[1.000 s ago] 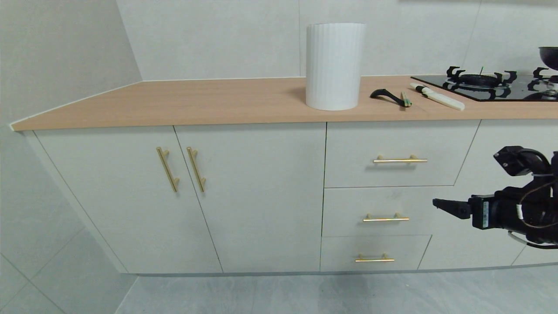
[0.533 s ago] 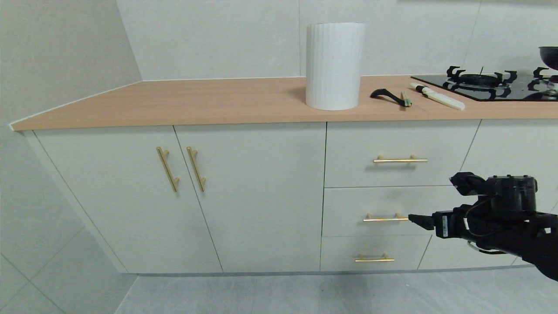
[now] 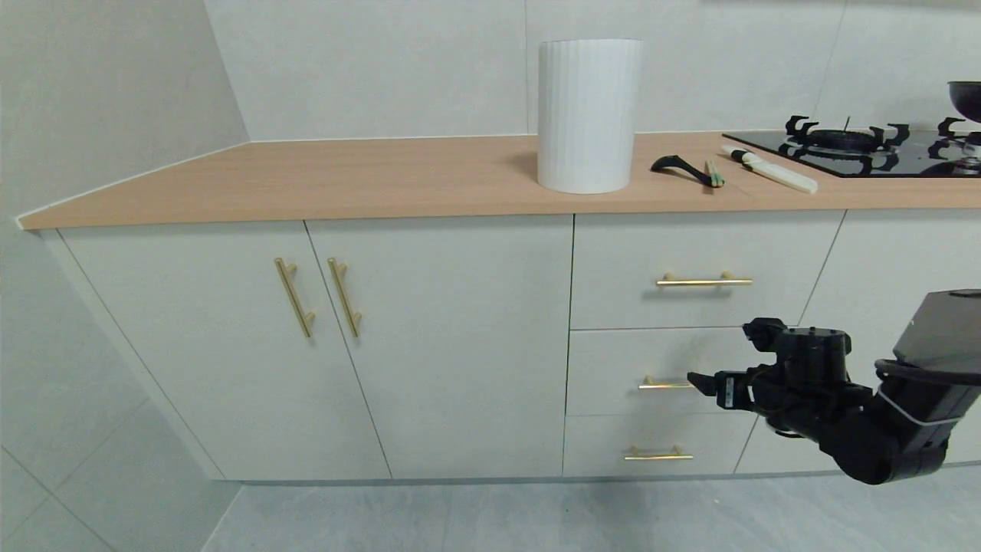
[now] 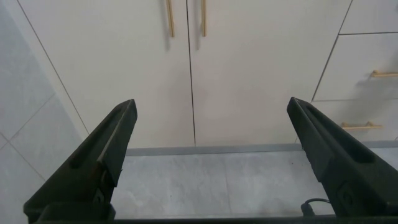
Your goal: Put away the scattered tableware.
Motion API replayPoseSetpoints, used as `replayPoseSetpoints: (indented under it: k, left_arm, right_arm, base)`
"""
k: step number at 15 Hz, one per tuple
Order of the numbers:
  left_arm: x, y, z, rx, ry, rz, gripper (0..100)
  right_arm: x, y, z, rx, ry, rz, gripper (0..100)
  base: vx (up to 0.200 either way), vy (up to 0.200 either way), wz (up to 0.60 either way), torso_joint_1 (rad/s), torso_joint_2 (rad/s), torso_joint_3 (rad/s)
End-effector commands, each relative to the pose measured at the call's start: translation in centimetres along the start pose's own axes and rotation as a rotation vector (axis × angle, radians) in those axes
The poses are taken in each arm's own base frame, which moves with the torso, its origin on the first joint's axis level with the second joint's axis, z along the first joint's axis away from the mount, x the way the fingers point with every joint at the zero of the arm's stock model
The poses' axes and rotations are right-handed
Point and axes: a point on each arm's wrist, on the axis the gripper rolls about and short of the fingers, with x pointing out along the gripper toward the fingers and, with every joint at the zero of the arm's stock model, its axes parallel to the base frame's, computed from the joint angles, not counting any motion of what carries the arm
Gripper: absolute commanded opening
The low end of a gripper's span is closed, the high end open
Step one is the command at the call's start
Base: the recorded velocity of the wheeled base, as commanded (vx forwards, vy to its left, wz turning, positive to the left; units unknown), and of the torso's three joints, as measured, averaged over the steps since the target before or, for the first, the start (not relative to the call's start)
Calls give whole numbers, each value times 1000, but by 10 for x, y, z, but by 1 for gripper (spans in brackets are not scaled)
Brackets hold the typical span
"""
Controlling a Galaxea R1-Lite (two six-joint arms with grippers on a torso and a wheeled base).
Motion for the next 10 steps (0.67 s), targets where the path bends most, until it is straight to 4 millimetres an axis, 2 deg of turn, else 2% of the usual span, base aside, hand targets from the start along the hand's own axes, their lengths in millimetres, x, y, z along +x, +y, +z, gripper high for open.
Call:
replayPoseSetpoints:
  k: [1, 10]
  left_arm:
    - [0, 0, 0, 0, 0, 0, 100]
    - [0, 0, 0, 0, 0, 0, 100]
  right_arm:
    - [24, 3, -17, 11, 30, -24, 100]
    - [56, 2, -19, 35, -18, -120, 100]
  base:
    - [0, 0, 0, 0, 0, 0]
    - [0, 0, 0, 0, 0, 0]
